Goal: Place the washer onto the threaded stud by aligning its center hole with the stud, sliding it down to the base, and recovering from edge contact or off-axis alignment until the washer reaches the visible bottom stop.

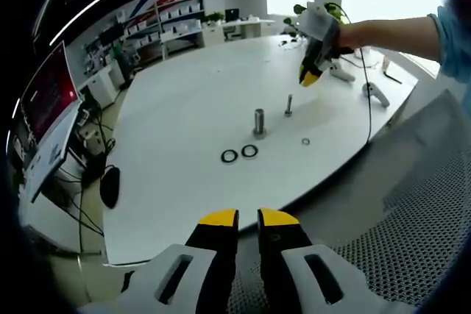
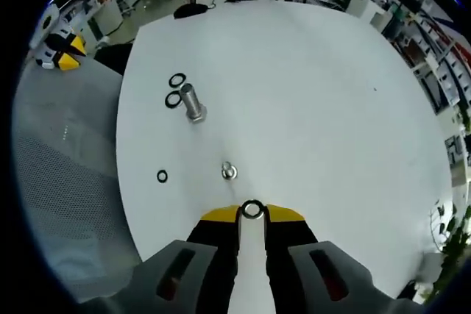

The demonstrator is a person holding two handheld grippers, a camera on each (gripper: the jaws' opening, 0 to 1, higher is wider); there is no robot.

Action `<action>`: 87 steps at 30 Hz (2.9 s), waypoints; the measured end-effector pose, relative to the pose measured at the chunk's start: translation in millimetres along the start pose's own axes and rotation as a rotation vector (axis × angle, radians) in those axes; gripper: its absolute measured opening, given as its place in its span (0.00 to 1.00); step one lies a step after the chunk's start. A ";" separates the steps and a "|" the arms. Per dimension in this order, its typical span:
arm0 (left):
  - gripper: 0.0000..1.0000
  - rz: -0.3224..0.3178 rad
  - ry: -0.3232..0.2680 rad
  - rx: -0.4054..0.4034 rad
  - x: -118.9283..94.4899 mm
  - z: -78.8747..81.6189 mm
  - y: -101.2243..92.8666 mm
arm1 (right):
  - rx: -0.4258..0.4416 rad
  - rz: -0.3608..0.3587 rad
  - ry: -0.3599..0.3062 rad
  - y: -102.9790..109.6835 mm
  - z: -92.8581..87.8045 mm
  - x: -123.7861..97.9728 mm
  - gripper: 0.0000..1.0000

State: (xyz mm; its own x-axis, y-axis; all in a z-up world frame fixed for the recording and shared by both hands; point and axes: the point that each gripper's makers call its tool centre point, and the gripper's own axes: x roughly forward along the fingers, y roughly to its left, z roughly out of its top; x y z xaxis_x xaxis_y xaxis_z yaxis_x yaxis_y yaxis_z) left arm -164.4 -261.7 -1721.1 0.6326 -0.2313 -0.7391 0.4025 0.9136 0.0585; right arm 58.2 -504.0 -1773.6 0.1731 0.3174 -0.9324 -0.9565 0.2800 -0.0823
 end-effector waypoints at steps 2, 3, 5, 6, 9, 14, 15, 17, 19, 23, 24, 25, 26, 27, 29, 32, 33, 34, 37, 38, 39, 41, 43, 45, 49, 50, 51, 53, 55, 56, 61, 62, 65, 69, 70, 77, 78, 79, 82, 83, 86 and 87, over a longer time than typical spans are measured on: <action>0.08 0.000 0.000 0.000 0.1 0.0 0.1 | -0.013 0.006 0.001 2.6 3.0 -0.3 0.13; 0.08 0.001 0.000 0.000 0.1 -0.1 0.2 | -0.021 0.010 0.004 5.0 4.8 0.1 0.13; 0.08 0.001 -0.001 -0.001 0.4 -0.1 0.5 | -0.024 0.014 0.010 6.0 6.2 1.3 0.13; 0.08 0.000 -0.001 0.000 0.3 -0.2 0.3 | -0.026 0.015 0.013 6.6 7.4 1.8 0.13; 0.08 0.000 0.000 0.001 0.2 -0.2 0.2 | -0.037 0.022 0.015 10.9 11.9 2.6 0.13; 0.08 0.002 -0.001 -0.001 0.2 -0.1 0.3 | -0.063 0.034 0.029 17.1 17.4 6.1 0.13; 0.08 0.002 -0.001 -0.001 0.2 -0.1 0.4 | -0.066 0.035 0.030 18.2 18.3 6.5 0.13; 0.08 0.001 -0.001 0.000 0.1 -0.2 0.3 | -0.072 0.042 0.032 21.4 20.4 7.4 0.13; 0.08 0.001 0.000 0.000 0.0 -0.1 0.2 | -0.078 0.046 0.035 22.4 21.0 8.4 0.13; 0.08 0.001 -0.001 0.000 0.1 0.0 0.3 | -0.086 0.053 0.041 23.2 21.3 10.2 0.13; 0.08 0.001 -0.001 0.000 0.2 -0.1 0.4 | -0.089 0.054 0.044 23.5 21.1 10.7 0.13; 0.08 0.001 -0.001 0.000 0.2 -0.1 0.5 | -0.089 0.054 0.045 24.0 21.2 10.5 0.13; 0.08 0.001 -0.001 0.000 0.3 -0.1 0.4 | -0.090 0.055 0.045 24.3 21.4 10.6 0.13; 0.08 0.000 0.000 0.000 0.3 -0.1 0.4 | -0.089 0.056 0.045 24.6 21.7 10.7 0.13; 0.08 0.000 0.000 0.000 0.5 -0.1 0.4 | -0.091 0.061 0.046 26.4 22.8 10.7 0.13; 0.08 0.000 -0.001 0.000 0.6 -0.3 0.6 | -0.102 0.063 0.051 27.4 23.5 11.3 0.13; 0.08 0.001 -0.001 0.000 0.7 -0.3 0.7 | -0.103 0.062 0.053 27.6 23.6 11.2 0.13; 0.08 0.001 -0.001 0.000 0.7 -0.3 0.7 | -0.103 0.062 0.053 27.3 23.8 11.0 0.13; 0.08 0.001 -0.001 0.000 0.3 -0.2 0.3 | -0.094 0.058 0.046 24.4 25.2 9.6 0.13; 0.08 0.001 -0.001 0.001 0.2 -0.1 0.2 | -0.093 0.057 0.046 24.1 25.4 9.4 0.13; 0.08 0.000 -0.001 0.001 0.2 -0.1 0.2 | -0.090 0.055 0.043 23.6 26.1 8.8 0.13; 0.08 0.000 -0.001 0.001 0.3 -0.2 0.5 | -0.090 0.055 0.043 23.7 27.2 8.2 0.13; 0.08 0.000 -0.001 0.001 0.3 -0.3 0.3 | -0.093 0.053 0.040 24.4 29.3 6.7 0.13; 0.08 0.001 -0.002 0.001 -0.1 -0.2 0.1 | -0.093 0.054 0.037 23.5 30.2 6.9 0.13; 0.08 0.000 -0.002 0.002 0.3 0.0 0.2 | -0.095 0.052 0.041 23.6 28.7 6.9 0.13; 0.08 0.000 -0.002 0.002 0.3 0.0 0.1 | -0.094 0.054 0.043 24.4 28.4 7.1 0.13; 0.08 0.000 -0.002 0.002 0.2 0.0 0.1 | -0.095 0.054 0.044 25.2 28.2 7.2 0.13; 0.08 0.000 -0.003 0.001 0.2 0.0 0.3 | -0.100 0.056 0.048 26.3 28.3 7.8 0.13; 0.08 0.000 -0.004 0.001 0.3 0.1 0.3 | -0.105 0.060 0.050 27.7 29.0 9.5 0.13; 0.08 0.000 -0.003 0.001 0.3 0.0 0.4 | -0.109 0.059 0.052 28.0 29.3 10.6 0.13; 0.08 0.000 -0.002 0.002 0.2 -0.2 0.2 | -0.103 0.060 0.055 26.9 31.3 15.8 0.13; 0.08 0.000 -0.002 0.002 0.2 -0.1 0.2 | -0.102 0.059 0.055 26.6 31.5 16.8 0.13; 0.08 0.000 -0.002 0.001 0.1 0.0 -0.1 | -0.108 0.050 0.076 22.7 28.9 22.5 0.13; 0.08 -0.001 -0.001 0.001 0.4 -0.1 0.1 | -0.111 0.055 0.090 23.4 26.1 27.2 0.13; 0.08 -0.002 -0.001 0.002 0.5 -0.1 0.1 | -0.109 0.055 0.091 23.4 25.7 28.2 0.13; 0.08 -0.004 0.001 0.002 0.7 -0.3 -0.1 | -0.099 0.048 0.092 20.9 25.0 33.3 0.13; 0.08 -0.004 0.001 0.003 0.6 -0.2 -0.2 | -0.098 0.051 0.092 21.4 25.2 34.4 0.13; 0.08 -0.004 0.001 0.003 0.6 -0.2 -0.3 | -0.101 0.053 0.093 21.6 25.1 35.3 0.13; 0.08 -0.005 0.002 0.003 0.7 -0.2 -0.4 | -0.108 0.057 0.106 23.4 23.4 40.1 0.13; 0.08 -0.005 0.002 0.003 0.7 -0.2 -0.4 | -0.109 0.057 0.108 23.6 23.1 41.3 0.13; 0.08 -0.005 0.003 0.003 0.6 -0.4 -0.5 | -0.111 0.060 0.116 24.5 21.8 45.7 0.13; 0.08 -0.005 0.003 0.003 0.5 -0.4 -0.5 | -0.112 0.060 0.120 25.6 20.7 47.3 0.13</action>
State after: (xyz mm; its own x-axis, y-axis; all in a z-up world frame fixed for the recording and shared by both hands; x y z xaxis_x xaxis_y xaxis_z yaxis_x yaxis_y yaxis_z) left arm -164.6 -262.1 -1721.7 0.6285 -0.2350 -0.7415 0.4078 0.9113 0.0568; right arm 46.8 -463.1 -1812.5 0.0921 0.2186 -0.9715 -0.9855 0.1594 -0.0576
